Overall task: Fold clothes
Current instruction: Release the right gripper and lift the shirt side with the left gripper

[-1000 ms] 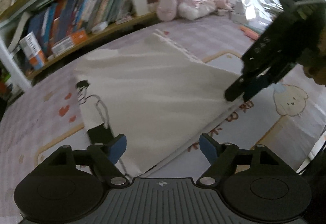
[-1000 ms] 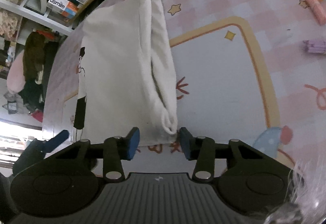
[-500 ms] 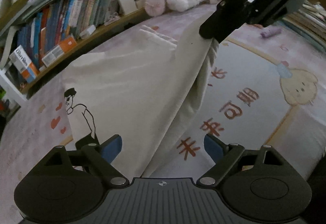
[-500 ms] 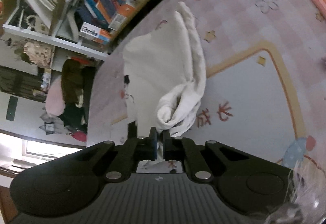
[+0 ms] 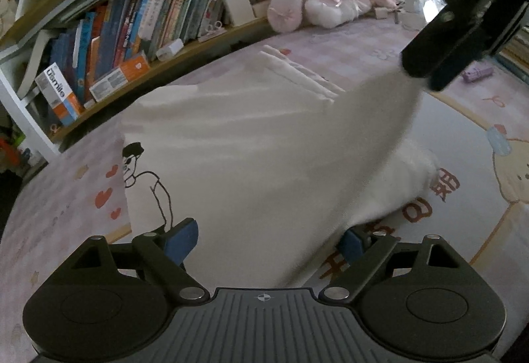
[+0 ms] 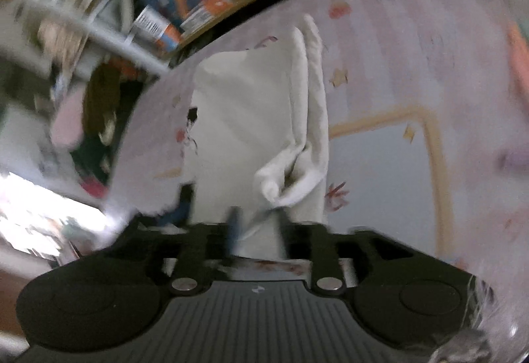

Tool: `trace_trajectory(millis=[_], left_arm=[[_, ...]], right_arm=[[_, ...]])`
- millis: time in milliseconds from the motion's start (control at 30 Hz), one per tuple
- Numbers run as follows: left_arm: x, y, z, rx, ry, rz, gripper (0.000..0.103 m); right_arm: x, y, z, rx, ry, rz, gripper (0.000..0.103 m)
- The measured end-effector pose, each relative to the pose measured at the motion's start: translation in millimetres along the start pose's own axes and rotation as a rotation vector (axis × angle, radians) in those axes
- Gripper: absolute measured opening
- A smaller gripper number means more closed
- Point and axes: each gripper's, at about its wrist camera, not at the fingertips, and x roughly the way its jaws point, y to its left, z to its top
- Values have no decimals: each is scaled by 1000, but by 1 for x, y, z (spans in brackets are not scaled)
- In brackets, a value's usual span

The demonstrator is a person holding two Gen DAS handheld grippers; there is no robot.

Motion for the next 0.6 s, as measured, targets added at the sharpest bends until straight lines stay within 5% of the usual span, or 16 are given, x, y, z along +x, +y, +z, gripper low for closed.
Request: trace_trajectory(millis=[100,233,600], left_arm=[[1,4,3,-8,6,-10,90],[2,9,6,-18,14,-24,90],[7,18,9,-38,35,-73,90]], right_arm=[[1,22,-8,-365,7,-162,70],[21,38,-39,-834,78,-308,74],[57,82,-68,-1266,98,-145,80]])
